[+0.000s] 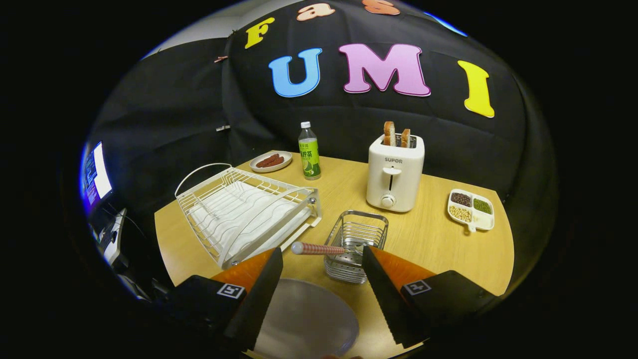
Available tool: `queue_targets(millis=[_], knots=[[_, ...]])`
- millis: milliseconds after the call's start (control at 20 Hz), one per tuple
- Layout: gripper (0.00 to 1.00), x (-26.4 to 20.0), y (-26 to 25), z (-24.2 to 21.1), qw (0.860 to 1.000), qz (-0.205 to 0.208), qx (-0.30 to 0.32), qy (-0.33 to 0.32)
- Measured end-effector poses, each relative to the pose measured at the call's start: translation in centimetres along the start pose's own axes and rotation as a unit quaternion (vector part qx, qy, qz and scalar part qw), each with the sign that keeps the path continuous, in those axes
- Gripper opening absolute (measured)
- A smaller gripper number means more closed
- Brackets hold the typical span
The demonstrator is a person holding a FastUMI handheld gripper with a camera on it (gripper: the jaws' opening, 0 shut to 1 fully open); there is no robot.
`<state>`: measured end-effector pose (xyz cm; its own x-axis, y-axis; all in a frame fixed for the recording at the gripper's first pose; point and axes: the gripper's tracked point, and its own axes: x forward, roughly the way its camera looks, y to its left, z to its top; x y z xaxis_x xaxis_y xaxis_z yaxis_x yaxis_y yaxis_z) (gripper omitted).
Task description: Take the plate from the dish rack, then take the spoon from the basket and place it into the plate.
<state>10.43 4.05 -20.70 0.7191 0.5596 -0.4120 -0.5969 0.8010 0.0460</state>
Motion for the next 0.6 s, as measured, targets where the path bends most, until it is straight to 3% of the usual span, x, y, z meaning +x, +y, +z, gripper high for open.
queue_targets(millis=[400, 450, 600], knots=[[1.00, 3.2, -1.3, 0.0, 0.997, -0.025, -0.064, -0.017], [0.90, 3.6, -1.1, -0.2, 0.997, -0.024, -0.066, -0.018], [0.76, 4.1, -0.7, -0.4, 0.998, -0.021, -0.059, -0.016]])
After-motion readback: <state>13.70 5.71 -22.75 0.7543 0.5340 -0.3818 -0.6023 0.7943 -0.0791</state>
